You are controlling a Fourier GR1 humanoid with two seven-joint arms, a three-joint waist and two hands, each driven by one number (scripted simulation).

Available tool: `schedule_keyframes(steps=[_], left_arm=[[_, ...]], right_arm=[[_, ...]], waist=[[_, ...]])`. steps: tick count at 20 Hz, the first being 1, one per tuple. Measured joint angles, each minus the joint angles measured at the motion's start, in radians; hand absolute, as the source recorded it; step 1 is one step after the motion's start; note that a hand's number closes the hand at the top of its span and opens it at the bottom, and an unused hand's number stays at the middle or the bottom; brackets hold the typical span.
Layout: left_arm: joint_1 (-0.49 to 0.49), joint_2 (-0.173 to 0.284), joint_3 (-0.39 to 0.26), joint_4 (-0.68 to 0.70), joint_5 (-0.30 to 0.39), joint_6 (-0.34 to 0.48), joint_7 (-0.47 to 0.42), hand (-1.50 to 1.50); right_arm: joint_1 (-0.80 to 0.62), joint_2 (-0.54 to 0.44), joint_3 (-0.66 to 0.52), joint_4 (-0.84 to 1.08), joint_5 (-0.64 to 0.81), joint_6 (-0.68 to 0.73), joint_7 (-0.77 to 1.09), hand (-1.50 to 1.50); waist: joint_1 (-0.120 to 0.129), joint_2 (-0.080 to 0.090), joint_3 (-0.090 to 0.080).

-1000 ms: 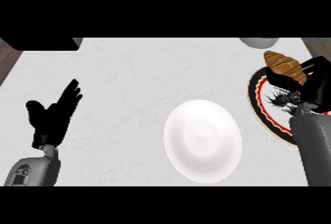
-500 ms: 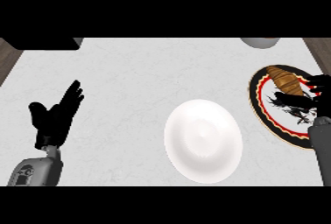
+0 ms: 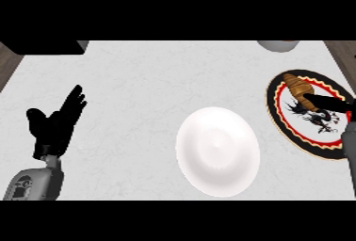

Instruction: Pick the croissant from the plate and place it in the plate

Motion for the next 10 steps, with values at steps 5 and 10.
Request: schedule_keyframes(steps=[5, 10], left_arm=[[-0.007, -0.001, 0.004, -0.003, 0.004, -0.001, 0.013, 0.00], [0.010, -0.003, 0.009, -0.001, 0.001, 0.003, 0.001, 0.00]], right_arm=[[0.001, 0.053, -0.028, -0.142, -0.125, 0.013, -0.023, -1.50], [0.042, 0.086, -0.087, -0.259, -0.305, 0.114, 0.048, -1.50]], waist=[[-0.004, -0.002, -0.001], [-0.010, -0.004, -0.001]])
